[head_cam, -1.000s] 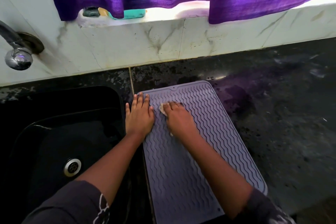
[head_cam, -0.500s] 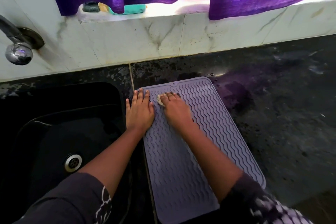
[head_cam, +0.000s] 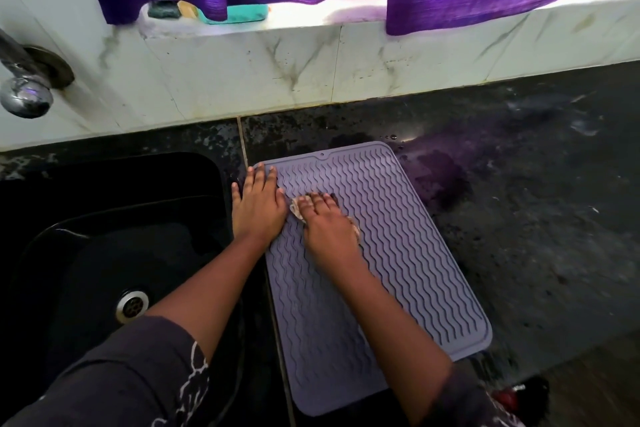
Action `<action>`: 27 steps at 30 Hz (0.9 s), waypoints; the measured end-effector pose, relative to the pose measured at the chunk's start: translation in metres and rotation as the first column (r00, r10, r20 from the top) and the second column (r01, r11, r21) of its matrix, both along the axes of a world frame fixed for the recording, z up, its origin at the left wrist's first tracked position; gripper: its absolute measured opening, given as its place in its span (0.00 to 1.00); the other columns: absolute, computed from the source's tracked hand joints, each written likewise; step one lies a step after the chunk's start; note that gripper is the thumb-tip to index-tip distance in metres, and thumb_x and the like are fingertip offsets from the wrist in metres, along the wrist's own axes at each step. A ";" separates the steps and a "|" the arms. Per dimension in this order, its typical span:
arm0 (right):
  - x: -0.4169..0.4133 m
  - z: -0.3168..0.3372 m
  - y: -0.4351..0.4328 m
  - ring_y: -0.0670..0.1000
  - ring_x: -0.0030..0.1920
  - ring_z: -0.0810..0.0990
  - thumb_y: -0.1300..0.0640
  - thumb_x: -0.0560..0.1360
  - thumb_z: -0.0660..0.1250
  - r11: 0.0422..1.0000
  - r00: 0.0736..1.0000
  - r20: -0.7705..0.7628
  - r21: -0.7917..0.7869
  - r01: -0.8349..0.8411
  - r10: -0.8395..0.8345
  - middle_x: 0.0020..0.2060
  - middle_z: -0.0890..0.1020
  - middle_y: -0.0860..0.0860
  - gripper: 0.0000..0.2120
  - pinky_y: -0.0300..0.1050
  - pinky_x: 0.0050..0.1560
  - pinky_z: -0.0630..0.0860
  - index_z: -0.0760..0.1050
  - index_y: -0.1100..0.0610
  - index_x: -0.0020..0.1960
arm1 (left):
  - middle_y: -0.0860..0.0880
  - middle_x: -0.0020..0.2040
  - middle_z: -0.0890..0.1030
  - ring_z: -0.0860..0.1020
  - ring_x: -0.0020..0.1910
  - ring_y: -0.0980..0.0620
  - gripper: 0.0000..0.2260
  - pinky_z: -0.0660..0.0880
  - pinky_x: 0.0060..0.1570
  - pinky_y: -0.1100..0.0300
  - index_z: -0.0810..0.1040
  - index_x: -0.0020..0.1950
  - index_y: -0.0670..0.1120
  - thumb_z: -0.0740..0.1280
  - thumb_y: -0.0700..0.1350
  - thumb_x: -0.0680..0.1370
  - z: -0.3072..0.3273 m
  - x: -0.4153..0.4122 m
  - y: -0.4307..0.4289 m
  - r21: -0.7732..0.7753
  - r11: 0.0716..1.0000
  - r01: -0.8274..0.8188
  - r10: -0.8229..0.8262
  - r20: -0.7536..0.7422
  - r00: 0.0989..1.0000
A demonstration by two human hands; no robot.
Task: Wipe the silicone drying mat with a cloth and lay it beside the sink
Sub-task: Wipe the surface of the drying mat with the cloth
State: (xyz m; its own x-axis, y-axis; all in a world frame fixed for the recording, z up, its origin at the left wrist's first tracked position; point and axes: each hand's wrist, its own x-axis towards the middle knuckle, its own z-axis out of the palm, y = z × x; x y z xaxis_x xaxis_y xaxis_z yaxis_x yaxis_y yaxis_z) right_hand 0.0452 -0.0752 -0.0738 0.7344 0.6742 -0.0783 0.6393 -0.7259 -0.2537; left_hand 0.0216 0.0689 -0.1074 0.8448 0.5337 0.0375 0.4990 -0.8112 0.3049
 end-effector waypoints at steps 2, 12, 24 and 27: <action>-0.010 -0.005 -0.015 0.56 0.73 0.58 0.56 0.79 0.54 1.000 1.000 -0.001 0.019 0.003 -0.003 0.74 0.62 0.56 0.23 0.55 0.71 0.60 0.56 0.54 0.74 | 0.48 0.78 0.55 0.50 0.77 0.49 0.24 0.44 0.72 0.45 0.55 0.76 0.48 0.50 0.51 0.81 0.001 0.000 0.000 0.001 1.000 -0.001 0.001 0.003 1.000; -0.012 0.026 -0.049 0.48 0.43 0.80 0.56 0.76 0.64 0.981 0.969 -0.226 0.141 0.135 -0.101 0.54 0.80 0.50 0.17 0.44 0.44 0.80 0.72 0.48 0.63 | 0.45 0.76 0.59 0.53 0.76 0.48 0.23 0.42 0.73 0.44 0.59 0.75 0.46 0.53 0.49 0.81 0.012 -0.007 -0.005 -0.030 0.999 0.024 -0.021 0.103 0.994; -0.023 0.001 -0.060 0.56 0.72 0.62 0.61 0.77 0.59 0.995 0.996 0.000 -0.042 -0.091 0.091 0.73 0.64 0.54 0.26 0.57 0.67 0.66 0.57 0.51 0.73 | 0.52 0.78 0.46 0.43 0.77 0.53 0.24 0.39 0.72 0.47 0.44 0.77 0.55 0.44 0.55 0.81 0.003 -0.091 -0.078 -0.012 0.997 0.080 -0.081 -0.102 0.992; -0.066 0.002 -0.097 0.57 0.69 0.65 0.62 0.75 0.61 0.991 0.994 0.002 -0.075 -0.110 0.111 0.71 0.67 0.55 0.27 0.57 0.63 0.71 0.58 0.53 0.73 | 0.52 0.78 0.46 0.44 0.77 0.53 0.24 0.39 0.72 0.48 0.44 0.77 0.55 0.44 0.54 0.81 0.003 -0.091 -0.079 0.003 0.997 0.073 -0.072 -0.100 0.992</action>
